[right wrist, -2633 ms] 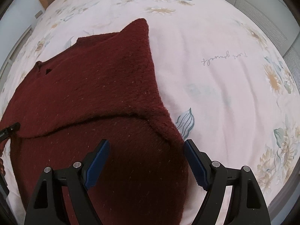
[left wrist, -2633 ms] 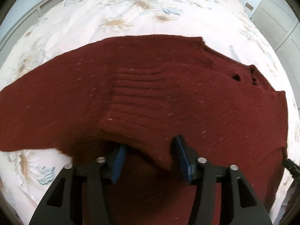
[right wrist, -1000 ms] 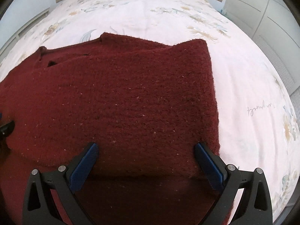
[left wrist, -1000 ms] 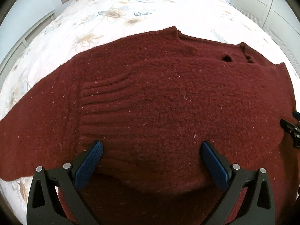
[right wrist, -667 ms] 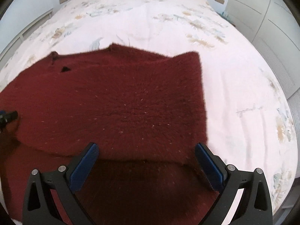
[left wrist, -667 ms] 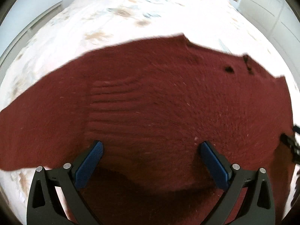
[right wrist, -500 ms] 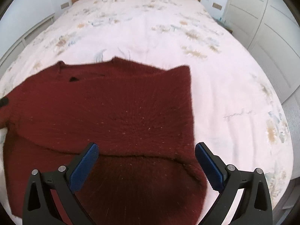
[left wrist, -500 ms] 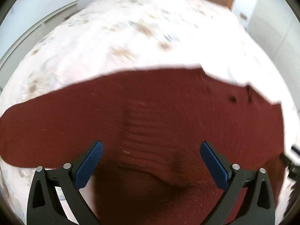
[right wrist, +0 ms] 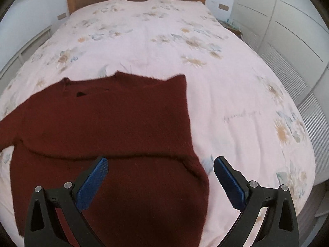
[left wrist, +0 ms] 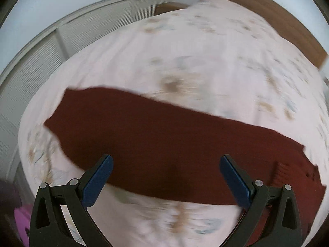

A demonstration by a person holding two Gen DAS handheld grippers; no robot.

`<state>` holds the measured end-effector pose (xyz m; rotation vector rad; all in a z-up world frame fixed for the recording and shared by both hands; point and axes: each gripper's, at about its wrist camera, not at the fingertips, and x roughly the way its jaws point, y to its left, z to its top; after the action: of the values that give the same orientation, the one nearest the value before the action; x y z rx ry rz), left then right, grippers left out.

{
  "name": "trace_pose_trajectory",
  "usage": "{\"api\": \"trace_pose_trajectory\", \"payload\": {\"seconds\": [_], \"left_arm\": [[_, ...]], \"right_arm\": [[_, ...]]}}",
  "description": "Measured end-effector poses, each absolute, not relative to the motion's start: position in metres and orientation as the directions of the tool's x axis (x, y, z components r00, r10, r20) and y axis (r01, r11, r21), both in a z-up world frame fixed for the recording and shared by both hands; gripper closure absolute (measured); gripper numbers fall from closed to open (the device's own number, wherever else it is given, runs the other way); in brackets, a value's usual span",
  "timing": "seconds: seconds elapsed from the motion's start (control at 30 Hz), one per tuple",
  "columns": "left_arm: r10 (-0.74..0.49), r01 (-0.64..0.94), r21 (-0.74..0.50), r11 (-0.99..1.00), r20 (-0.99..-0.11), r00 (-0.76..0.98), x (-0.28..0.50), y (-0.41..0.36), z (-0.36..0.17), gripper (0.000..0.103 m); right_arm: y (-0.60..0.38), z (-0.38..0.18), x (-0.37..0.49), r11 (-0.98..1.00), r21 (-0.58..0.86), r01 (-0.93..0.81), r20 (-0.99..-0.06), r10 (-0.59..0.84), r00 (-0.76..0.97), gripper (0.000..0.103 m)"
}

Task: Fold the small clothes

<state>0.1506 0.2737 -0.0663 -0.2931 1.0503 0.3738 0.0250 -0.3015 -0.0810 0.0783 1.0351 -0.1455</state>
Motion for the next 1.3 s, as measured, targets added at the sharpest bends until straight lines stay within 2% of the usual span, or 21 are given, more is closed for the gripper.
{"api": "trace_pose_trajectory", "payload": {"seconds": [0.1,0.3,0.43,0.5,0.53,0.57,0.6,0.67,0.73,1.0,1.1,1.2,1.3], "left_arm": [[0.197,-0.520,-0.038,0.853,-0.900,0.388,0.131,0.309,-0.077,0.001],[0.165,-0.639,-0.080,0.765,-0.935,0.314,0.117,0.352,-0.109,0.001],[0.108,-0.668,-0.135,0.732,-0.945,0.309,0.117,0.369,-0.122,0.002],[0.105,-0.669,-0.145,0.729,-0.942,0.318,0.118,0.372,-0.123,0.005],[0.106,-0.661,-0.143,0.737,-0.941,0.322,0.119,0.372,-0.121,0.014],[0.105,-0.646,-0.140,0.751,-0.939,0.326,0.120,0.371,-0.121,0.027],[0.104,-0.627,-0.137,0.767,-0.938,0.332,0.120,0.370,-0.120,0.034],[0.078,-0.582,-0.154,0.799,-0.932,0.354,0.122,0.366,-0.115,0.068],[0.052,-0.549,-0.171,0.818,-0.929,0.367,0.126,0.361,-0.110,0.089],[0.048,-0.409,-0.143,0.901,-0.905,0.423,0.130,0.312,-0.062,0.091],[0.010,-0.327,-0.160,0.932,-0.887,0.462,0.131,0.274,-0.038,0.091],[-0.079,-0.237,-0.227,0.944,-0.858,0.507,0.130,0.240,-0.020,0.091],[-0.120,-0.140,-0.225,0.964,-0.842,0.526,0.141,0.194,-0.003,0.091]], "right_arm": [[-0.304,-0.087,0.016,0.984,-0.011,0.176,-0.873,-0.096,0.478,0.001],[-0.308,-0.096,0.006,0.980,-0.028,0.197,-0.888,-0.115,0.445,0.001],[-0.307,-0.098,0.006,0.981,-0.036,0.191,-0.892,-0.117,0.437,0.001],[-0.305,-0.097,0.007,0.982,-0.033,0.187,-0.891,-0.114,0.440,0.001],[-0.305,-0.097,0.007,0.982,-0.032,0.186,-0.890,-0.112,0.442,0.001],[-0.304,-0.097,0.008,0.983,-0.031,0.182,-0.890,-0.110,0.443,0.001],[-0.303,-0.097,0.009,0.983,-0.029,0.180,-0.890,-0.108,0.444,0.001],[-0.301,-0.097,0.009,0.984,-0.025,0.175,-0.890,-0.102,0.445,0.001],[-0.299,-0.096,0.010,0.985,-0.020,0.169,-0.889,-0.095,0.447,0.001],[-0.293,-0.086,0.013,0.989,0.006,0.146,-0.875,-0.065,0.480,0.001],[-0.292,-0.081,0.014,0.991,0.011,0.136,-0.868,-0.058,0.493,0.001],[-0.292,-0.074,0.017,0.992,0.016,0.124,-0.859,-0.050,0.509,0.001],[-0.294,-0.068,0.021,0.992,0.023,0.124,-0.850,-0.046,0.525,0.001]]}}
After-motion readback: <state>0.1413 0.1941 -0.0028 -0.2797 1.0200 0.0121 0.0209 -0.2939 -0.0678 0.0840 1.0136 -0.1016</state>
